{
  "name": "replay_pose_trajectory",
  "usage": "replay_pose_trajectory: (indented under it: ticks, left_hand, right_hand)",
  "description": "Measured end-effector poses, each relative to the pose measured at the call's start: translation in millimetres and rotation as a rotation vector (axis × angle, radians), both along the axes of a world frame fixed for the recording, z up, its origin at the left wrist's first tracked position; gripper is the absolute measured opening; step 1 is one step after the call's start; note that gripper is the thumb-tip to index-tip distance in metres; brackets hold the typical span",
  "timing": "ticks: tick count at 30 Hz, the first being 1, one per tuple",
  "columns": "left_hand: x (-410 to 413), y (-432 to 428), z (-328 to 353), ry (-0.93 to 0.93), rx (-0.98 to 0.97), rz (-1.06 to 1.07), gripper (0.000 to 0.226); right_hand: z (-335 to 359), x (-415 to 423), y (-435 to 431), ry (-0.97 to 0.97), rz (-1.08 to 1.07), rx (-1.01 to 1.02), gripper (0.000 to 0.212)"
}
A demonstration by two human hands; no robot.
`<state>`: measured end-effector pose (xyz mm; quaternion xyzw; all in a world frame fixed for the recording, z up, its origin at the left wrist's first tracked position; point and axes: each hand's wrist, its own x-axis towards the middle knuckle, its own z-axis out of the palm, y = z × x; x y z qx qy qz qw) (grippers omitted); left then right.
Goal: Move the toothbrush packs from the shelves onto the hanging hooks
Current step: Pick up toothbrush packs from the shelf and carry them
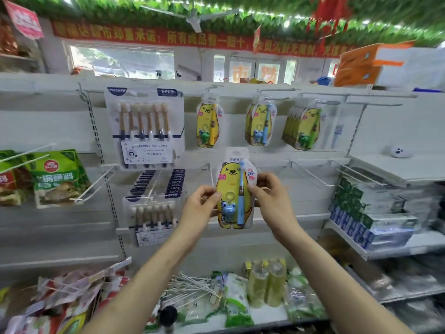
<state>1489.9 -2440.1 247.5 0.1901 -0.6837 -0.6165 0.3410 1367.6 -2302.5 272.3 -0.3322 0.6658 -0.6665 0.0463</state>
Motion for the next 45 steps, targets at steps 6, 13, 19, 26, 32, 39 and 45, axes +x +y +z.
replay_pose_trajectory:
  ticks: [6,13,19,26,32,39,45]
  left_hand:
    - [-91,25,49,0.032,-0.119,-0.014,0.011]
    - [-179,46,98,0.086,-0.191,0.038,0.019]
    - [-206,44,119,0.134,-0.200,0.118,0.019]
    - [-219,32,125,0.150,-0.171,0.164,0.021]
    - [-231,26,120,0.155,-0.180,0.166,0.020]
    - [-256,10,113,0.122,-0.224,0.226,0.021]
    - [-292,-25,118,-0.074,-0.388,0.388,0.021]
  right_hand:
    - [37,-80,28,0.025,-0.008,-0.047,0.008]
    - [87,-169,43,0.096,-0.030,-0.117,0.009]
    - [105,-207,38,0.084,0.065,-0.124,0.012]
    - [114,-224,21,0.046,0.131,-0.150,0.014]
    - [109,-239,15,0.045,0.136,-0.179,0.013]
    - [103,-267,-6,0.067,0.129,-0.150,0.010]
    - [103,-304,-50,0.065,0.113,-0.044,0.011]
